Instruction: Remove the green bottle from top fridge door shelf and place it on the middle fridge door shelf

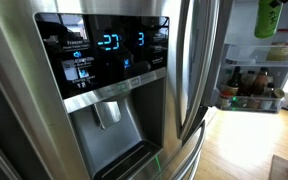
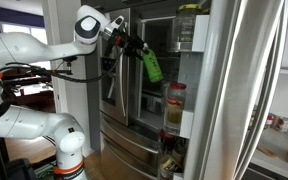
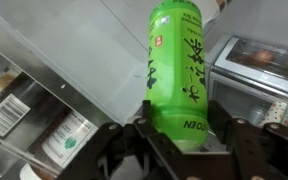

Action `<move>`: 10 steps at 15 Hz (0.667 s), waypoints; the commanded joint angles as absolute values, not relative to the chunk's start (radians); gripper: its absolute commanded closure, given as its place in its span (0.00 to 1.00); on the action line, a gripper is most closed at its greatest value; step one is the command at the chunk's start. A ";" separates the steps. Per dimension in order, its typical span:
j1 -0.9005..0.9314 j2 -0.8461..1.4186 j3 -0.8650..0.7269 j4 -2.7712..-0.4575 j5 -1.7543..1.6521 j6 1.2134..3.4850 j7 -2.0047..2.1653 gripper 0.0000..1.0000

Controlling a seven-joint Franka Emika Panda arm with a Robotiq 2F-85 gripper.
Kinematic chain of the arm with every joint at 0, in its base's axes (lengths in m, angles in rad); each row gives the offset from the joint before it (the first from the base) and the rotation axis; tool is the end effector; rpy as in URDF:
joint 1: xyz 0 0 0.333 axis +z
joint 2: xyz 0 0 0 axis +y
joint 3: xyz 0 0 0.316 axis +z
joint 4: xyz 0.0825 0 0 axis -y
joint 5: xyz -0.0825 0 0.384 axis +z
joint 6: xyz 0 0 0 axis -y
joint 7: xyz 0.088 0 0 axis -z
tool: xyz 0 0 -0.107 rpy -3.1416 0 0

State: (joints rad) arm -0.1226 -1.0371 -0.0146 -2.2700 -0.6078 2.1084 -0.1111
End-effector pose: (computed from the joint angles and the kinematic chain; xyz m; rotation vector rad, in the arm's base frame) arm 0.2344 -0.0633 0.7765 2.2560 0.0497 0.9546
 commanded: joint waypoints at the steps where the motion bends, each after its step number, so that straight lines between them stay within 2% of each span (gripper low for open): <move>1: -0.107 -1.088 -0.065 -2.372 -0.655 2.224 -0.143 0.67; 10: -0.185 -1.065 -0.149 -2.425 -0.677 2.410 -0.113 0.67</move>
